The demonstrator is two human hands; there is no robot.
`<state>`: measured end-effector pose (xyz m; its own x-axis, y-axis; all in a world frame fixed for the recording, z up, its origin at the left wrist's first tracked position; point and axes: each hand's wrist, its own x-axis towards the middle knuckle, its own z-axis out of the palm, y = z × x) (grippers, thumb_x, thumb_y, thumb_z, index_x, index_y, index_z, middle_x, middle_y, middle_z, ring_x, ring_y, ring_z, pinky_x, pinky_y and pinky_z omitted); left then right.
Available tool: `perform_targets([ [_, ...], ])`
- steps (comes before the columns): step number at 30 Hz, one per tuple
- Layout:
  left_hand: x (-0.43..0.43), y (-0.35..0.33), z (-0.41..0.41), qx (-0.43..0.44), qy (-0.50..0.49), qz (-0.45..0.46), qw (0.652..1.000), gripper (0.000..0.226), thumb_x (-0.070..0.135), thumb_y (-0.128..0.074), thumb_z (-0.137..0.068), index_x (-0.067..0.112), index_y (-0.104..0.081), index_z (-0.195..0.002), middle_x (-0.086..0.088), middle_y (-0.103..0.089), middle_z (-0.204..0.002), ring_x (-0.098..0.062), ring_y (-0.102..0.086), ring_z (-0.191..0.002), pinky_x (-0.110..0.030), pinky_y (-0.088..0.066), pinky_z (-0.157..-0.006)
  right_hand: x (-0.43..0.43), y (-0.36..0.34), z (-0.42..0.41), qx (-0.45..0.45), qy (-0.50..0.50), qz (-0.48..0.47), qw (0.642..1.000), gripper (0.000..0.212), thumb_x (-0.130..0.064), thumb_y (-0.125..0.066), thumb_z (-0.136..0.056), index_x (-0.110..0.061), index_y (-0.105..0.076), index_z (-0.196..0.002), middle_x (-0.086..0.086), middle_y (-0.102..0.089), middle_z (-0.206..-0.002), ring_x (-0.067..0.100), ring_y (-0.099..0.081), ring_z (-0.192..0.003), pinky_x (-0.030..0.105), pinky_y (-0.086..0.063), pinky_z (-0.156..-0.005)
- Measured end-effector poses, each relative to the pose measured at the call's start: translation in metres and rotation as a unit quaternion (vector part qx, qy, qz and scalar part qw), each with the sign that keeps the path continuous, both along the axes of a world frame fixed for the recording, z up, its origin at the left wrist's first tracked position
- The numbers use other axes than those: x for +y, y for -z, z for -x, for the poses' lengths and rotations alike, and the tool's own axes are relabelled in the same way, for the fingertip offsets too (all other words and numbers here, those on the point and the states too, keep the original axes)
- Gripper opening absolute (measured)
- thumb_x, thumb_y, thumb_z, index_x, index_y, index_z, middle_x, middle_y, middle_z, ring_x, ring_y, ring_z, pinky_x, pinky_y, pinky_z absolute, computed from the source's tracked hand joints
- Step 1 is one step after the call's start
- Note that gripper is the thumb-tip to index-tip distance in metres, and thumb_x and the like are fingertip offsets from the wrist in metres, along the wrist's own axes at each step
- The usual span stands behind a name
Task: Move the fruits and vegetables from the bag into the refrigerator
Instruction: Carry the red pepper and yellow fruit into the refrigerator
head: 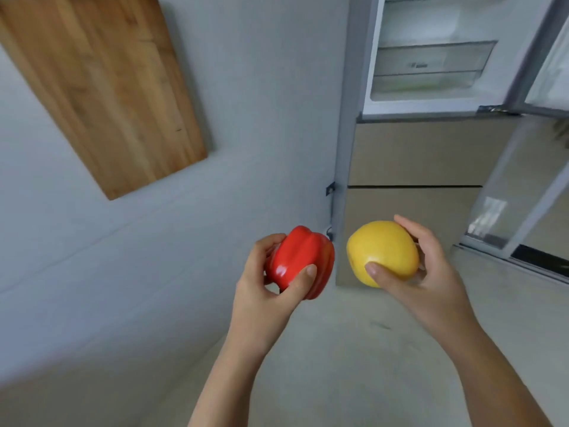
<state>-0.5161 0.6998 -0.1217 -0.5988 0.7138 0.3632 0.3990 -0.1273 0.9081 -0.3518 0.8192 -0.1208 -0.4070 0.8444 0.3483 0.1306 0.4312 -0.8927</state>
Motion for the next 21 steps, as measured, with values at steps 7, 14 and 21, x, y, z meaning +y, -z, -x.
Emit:
perform_targets([
  [7,0.146,-0.001,-0.007,-0.013,0.051,-0.006,0.999,0.051,0.053,-0.064,-0.059,0.034,-0.054,-0.106,0.016,-0.06,-0.102,-0.002,-0.058,-0.086,-0.013,-0.047,-0.067,0.125,-0.001,-0.022,0.008,0.07,-0.009,0.998,0.071,-0.047,-0.072,-0.055,-0.048,-0.042,-0.12,-0.029,-0.043,-0.12,-0.004,-0.046,-0.109,0.021,-0.042,-0.082],
  [14,0.297,-0.013,-0.031,-0.021,0.086,-0.017,0.996,0.062,0.056,-0.064,-0.059,0.03,-0.054,-0.115,0.011,-0.057,-0.113,-0.003,-0.057,-0.092,-0.012,-0.047,-0.066,0.261,-0.019,-0.048,-0.014,0.098,-0.028,0.995,0.071,-0.047,-0.07,-0.056,-0.05,-0.038,-0.12,-0.031,-0.039,-0.119,0.004,-0.047,-0.106,0.023,-0.043,-0.081],
  [21,0.393,-0.011,-0.027,-0.032,0.102,-0.013,0.994,0.06,0.055,-0.066,-0.058,0.031,-0.055,-0.112,0.014,-0.057,-0.109,0.0,-0.056,-0.091,-0.011,-0.048,-0.064,0.348,-0.006,-0.035,-0.021,0.112,-0.028,0.993,0.075,-0.055,-0.069,-0.054,-0.046,-0.037,-0.121,-0.028,-0.04,-0.119,0.01,-0.048,-0.107,0.023,-0.046,-0.076],
])
